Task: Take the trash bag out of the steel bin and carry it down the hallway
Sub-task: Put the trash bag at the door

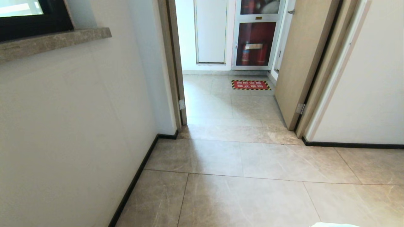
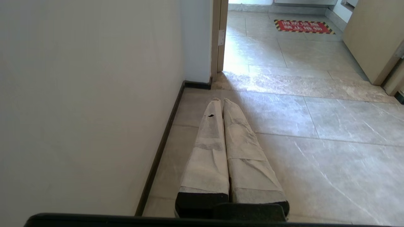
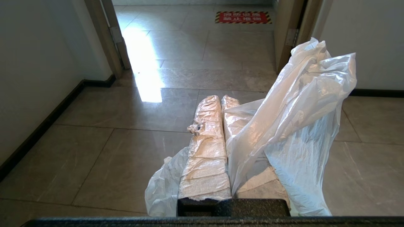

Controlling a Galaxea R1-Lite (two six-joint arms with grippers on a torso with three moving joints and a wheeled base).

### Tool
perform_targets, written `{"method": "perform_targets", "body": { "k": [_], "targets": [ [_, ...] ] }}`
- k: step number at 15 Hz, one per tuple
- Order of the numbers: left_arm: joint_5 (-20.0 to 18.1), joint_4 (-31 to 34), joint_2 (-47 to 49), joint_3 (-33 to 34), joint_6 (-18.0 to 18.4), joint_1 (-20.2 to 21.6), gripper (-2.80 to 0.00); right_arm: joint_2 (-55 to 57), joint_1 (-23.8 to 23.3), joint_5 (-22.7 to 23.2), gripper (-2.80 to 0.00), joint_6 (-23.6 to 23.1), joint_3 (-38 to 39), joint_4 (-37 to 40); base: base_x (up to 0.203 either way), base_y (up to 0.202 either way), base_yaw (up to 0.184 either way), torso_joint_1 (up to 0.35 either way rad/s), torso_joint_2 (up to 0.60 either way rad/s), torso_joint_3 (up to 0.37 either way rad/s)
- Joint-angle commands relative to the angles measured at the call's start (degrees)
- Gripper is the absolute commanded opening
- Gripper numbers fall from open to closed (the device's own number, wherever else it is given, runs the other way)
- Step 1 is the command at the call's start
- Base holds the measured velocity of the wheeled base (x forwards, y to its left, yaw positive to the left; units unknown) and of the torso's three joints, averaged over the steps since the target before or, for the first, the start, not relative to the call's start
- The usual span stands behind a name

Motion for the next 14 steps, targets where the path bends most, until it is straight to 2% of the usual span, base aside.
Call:
{"method": "perform_targets", "body": {
  "k": [1, 6, 11, 14],
  "targets": [
    [-0.02, -0.03, -0.02, -0.01, -0.02, 0.07, -2.80, 0.09, 0.02, 0.01, -2.80, -0.04, 0.00, -0.05, 0.194, 0.000, -0.001, 0.002, 0.00, 0.002],
    [-0.02, -0.02, -0.02, -0.01, 0.07, 0.07, -2.80, 0.09, 0.02, 0.01, -2.80, -0.31, 0.00, -0.05, 0.174, 0.000, 0.001, 0.002, 0.00, 0.003],
    [-0.02, -0.02, -0.02, -0.01, 0.07, 0.07, -2.80, 0.09, 0.02, 0.01, -2.80, -0.13, 0.00, 0.04, 0.000, 0.000, 0.000, 0.000, 0.00, 0.000],
    [-0.02, -0.02, -0.02, -0.01, 0.07, 0.07, -2.80, 0.09, 0.02, 0.01, -2.80, -0.13, 0.00, 0.04, 0.003, 0.011, -0.126, -0.002, 0.00, 0.002]
  ]
}}
